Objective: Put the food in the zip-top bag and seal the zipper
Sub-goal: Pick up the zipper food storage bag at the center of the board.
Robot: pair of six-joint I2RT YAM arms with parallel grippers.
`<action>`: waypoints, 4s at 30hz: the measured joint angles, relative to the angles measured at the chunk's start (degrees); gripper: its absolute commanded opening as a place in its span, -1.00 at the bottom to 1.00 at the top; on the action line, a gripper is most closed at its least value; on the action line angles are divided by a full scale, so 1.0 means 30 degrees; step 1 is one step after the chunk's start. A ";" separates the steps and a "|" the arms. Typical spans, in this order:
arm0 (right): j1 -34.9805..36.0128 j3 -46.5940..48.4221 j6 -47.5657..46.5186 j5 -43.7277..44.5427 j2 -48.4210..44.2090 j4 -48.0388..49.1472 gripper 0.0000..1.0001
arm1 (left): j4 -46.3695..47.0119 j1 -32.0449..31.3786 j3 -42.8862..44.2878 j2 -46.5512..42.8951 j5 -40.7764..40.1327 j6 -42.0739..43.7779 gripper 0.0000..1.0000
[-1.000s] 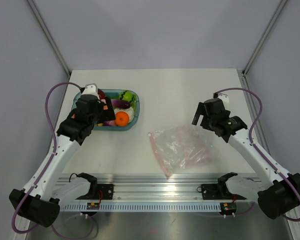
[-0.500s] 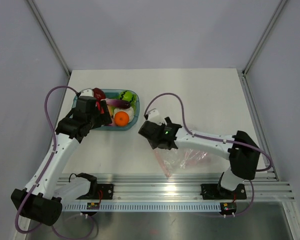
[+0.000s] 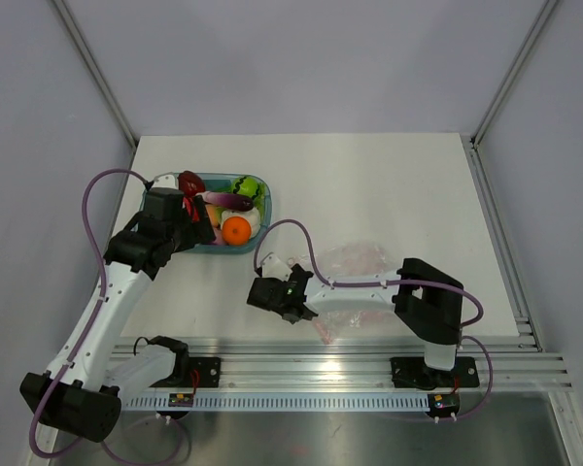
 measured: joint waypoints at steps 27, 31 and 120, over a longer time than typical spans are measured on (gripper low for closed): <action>0.0000 -0.0080 0.1180 0.0765 -0.1173 -0.0554 -0.38 | 0.0539 0.0000 -0.0816 -0.0255 0.1945 -0.0211 0.98; 0.0000 -0.0073 0.1435 0.0998 -0.1173 -0.0969 -0.03 | 0.0641 0.0000 -0.1093 -0.0262 0.2266 -0.0204 0.98; -0.2579 0.0503 0.4626 -0.0007 -0.7053 -0.0189 -1.00 | 1.3515 -0.7162 -0.5792 0.6076 0.9369 -0.7140 -1.00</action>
